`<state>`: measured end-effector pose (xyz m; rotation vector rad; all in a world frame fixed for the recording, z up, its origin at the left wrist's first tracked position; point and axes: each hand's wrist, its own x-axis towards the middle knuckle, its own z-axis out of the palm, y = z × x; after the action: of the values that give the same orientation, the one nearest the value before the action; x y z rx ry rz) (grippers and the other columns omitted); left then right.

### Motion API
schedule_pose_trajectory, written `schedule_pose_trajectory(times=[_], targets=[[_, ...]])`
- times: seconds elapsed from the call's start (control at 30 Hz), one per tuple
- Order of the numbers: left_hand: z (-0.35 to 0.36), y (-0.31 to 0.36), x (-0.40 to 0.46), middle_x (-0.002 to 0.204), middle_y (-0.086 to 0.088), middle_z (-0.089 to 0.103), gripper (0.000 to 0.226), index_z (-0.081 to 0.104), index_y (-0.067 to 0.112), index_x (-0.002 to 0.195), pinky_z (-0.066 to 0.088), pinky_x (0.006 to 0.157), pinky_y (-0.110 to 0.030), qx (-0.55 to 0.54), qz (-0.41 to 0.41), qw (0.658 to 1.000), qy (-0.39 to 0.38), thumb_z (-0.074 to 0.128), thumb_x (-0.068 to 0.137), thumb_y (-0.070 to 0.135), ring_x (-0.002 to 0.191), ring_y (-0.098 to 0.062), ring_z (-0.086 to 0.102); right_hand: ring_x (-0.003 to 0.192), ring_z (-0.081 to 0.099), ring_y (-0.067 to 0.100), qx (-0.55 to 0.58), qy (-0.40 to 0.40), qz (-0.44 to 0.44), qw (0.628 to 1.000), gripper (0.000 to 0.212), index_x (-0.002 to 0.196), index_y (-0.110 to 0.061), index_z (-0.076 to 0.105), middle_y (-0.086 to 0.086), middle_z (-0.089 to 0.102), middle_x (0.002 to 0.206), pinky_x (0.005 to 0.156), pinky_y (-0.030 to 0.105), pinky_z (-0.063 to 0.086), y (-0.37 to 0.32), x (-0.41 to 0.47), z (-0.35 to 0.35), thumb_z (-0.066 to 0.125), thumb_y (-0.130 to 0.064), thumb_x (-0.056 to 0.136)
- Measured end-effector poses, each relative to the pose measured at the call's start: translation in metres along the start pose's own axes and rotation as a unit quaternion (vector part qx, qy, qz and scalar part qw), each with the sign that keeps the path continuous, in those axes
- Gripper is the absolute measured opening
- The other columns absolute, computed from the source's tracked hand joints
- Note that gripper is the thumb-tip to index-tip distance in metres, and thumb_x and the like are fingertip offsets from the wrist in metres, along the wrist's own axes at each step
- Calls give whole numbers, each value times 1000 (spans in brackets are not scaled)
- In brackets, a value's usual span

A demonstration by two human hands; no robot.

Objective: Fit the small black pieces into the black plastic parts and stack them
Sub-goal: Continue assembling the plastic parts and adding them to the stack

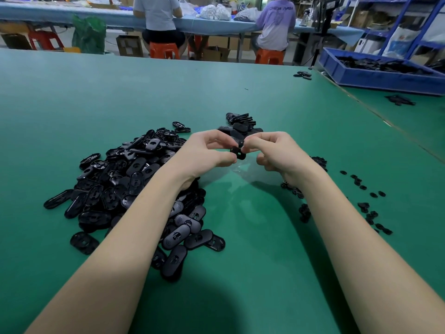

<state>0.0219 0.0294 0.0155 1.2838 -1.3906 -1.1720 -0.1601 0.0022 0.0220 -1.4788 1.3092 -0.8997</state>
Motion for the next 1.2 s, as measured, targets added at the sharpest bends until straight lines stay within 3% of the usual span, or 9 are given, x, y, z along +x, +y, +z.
schedule_pose_trajectory(times=[0.27, 0.5, 0.7, 0.87, 0.97, 1.2], targets=[[-4, -1, 0, 105, -6, 77, 23, 71, 12, 101, 56, 95, -32, 3, 15, 998, -54, 73, 83, -3, 95, -16, 72, 50, 35, 9, -13, -46, -2, 999, 24, 68, -31, 76, -15, 63, 71, 46, 18, 25, 3, -2, -7, 67, -27, 90], [-6, -2, 1, 98, -4, 78, 23, 74, 13, 102, 53, 78, -16, 7, 26, 998, -55, 74, 83, 0, 87, -9, 71, 53, 44, 5, -29, -29, -8, 999, 6, 84, -33, 77, -15, 68, 77, 48, 16, 32, -1, -3, -9, 75, -29, 88], [-7, -2, 1, 98, -4, 78, 23, 75, 15, 101, 54, 79, -17, 11, 30, 998, -60, 73, 84, -1, 90, -10, 72, 48, 43, 1, -46, -25, -43, 998, 9, 83, -29, 78, -14, 67, 68, 46, 10, 34, -2, -5, -11, 77, -23, 88], [-4, -3, 2, 91, -7, 77, 23, 72, 13, 98, 58, 90, -28, 1, 25, 1000, -9, 76, 81, -2, 82, -14, 71, 41, 40, 0, -23, 63, -43, 997, 12, 76, -24, 75, -16, 57, 55, 42, 8, 31, -5, 0, -9, 74, -14, 83], [-6, -1, 3, 80, -1, 75, 24, 71, 14, 95, 57, 84, -23, -10, 30, 999, 18, 77, 80, -3, 74, -12, 69, 44, 36, 6, -11, 59, -22, 998, 11, 72, -26, 74, -12, 57, 59, 41, 14, 27, -6, 0, -11, 78, -18, 79], [-6, 1, 2, 77, 3, 74, 25, 70, 18, 93, 51, 74, -15, -21, 46, 999, 12, 79, 79, -2, 73, -8, 68, 46, 37, 6, -24, 8, 7, 1000, 16, 69, -32, 79, -12, 57, 60, 43, 19, 23, -7, 1, -5, 80, -22, 81]])
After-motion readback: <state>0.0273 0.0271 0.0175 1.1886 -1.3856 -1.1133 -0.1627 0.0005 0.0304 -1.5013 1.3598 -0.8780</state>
